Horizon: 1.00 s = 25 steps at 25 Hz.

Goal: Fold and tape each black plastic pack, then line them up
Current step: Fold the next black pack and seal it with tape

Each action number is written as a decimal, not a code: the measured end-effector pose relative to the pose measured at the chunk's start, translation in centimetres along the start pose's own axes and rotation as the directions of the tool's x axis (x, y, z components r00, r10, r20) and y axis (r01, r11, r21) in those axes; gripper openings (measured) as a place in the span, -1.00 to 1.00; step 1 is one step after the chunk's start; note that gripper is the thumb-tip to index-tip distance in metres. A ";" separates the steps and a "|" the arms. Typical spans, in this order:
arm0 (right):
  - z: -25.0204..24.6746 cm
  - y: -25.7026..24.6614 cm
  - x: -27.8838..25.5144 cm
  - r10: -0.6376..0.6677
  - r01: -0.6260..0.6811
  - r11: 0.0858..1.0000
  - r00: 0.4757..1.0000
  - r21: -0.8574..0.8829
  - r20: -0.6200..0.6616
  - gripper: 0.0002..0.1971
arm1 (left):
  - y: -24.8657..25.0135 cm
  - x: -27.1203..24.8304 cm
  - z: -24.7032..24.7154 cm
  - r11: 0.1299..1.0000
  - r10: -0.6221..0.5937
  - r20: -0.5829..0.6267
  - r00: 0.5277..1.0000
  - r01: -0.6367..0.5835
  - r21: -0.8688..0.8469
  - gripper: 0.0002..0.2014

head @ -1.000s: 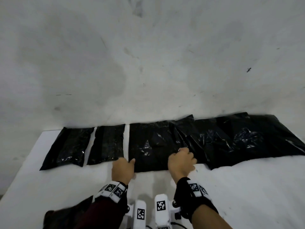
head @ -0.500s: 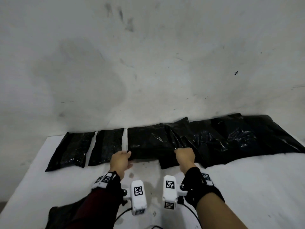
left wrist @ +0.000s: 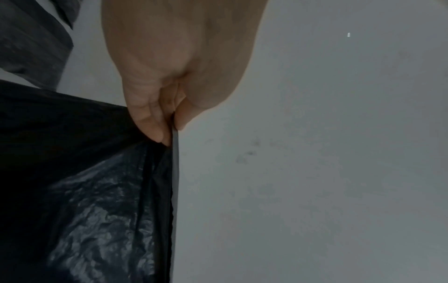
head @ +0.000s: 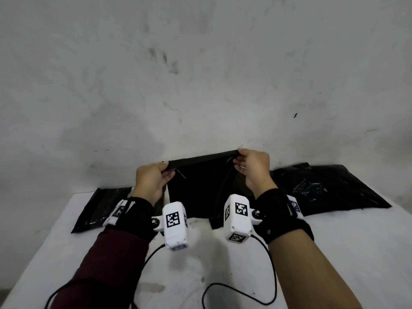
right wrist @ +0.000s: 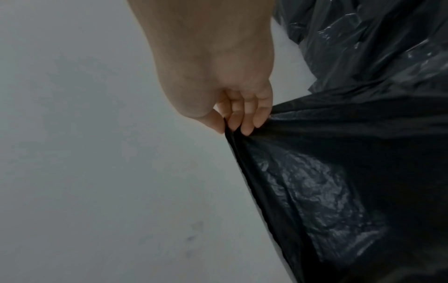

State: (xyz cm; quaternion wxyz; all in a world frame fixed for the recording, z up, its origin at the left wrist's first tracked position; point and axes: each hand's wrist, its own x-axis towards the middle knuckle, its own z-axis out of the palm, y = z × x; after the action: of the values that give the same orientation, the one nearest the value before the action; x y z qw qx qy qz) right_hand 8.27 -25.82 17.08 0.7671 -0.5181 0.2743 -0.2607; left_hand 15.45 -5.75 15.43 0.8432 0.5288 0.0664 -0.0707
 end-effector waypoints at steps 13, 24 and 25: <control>-8.6 0.2 -4.0 -0.026 0.031 0.989 0.999 -0.147 0.038 -0.84 | -5.4 -5.4 0.8 0.998 -0.054 0.077 0.996 0.051 0.034 -0.84; -24.6 11.2 -9.4 0.612 -0.441 0.586 0.791 -0.680 0.015 -0.91 | -19.2 -17.3 -7.9 0.847 -0.423 -0.141 0.895 0.446 0.289 -0.90; -25.0 11.7 -9.7 0.616 -0.441 0.571 0.787 -0.692 0.006 -0.90 | -19.6 -18.0 -8.2 0.840 -0.428 -0.160 0.889 0.457 0.294 -0.91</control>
State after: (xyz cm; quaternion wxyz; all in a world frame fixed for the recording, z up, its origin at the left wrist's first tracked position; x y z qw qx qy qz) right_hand -14.57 -31.65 -0.29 0.6037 -0.6741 0.3931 0.1633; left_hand -6.27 -5.96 -2.06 0.7019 0.6325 0.2112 -0.2502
